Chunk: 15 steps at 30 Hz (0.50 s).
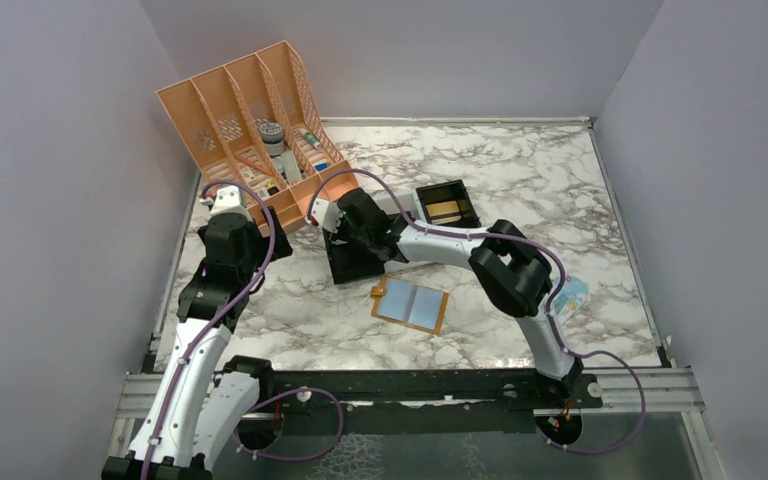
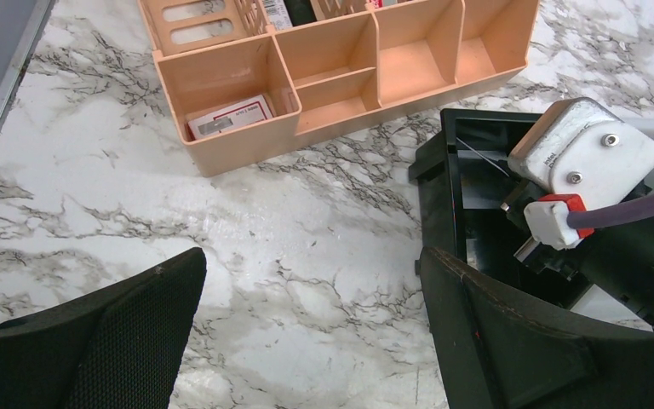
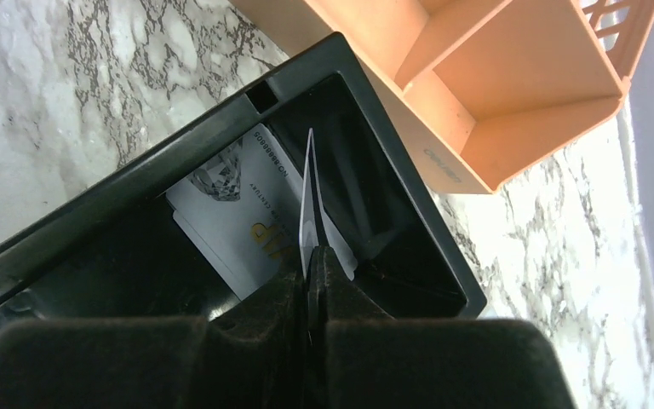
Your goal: Take the credit cards out of the card holder
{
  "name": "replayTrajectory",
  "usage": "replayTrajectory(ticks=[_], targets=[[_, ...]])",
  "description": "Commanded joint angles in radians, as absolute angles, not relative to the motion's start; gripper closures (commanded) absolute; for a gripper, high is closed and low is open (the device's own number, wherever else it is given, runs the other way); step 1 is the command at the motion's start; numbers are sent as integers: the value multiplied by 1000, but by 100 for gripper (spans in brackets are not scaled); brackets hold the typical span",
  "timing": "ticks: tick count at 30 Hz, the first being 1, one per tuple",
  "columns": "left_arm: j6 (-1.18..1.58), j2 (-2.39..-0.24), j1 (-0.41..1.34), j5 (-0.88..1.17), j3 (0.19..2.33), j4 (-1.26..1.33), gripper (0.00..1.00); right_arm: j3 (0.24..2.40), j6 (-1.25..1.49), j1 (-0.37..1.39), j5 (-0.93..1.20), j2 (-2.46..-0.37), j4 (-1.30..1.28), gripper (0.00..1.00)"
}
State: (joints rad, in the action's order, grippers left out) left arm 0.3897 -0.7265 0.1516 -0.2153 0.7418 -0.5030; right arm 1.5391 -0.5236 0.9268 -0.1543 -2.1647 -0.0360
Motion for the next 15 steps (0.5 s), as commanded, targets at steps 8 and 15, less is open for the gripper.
replayTrajectory(ticks=[8,15], targets=[[385,-713,147,-235,730,-485,1,1595,-560,930,-101,-2193,-120,83],[379,-729,147,-219,732,-486,1,1615,-527,930,-76,-2197,-137,68]])
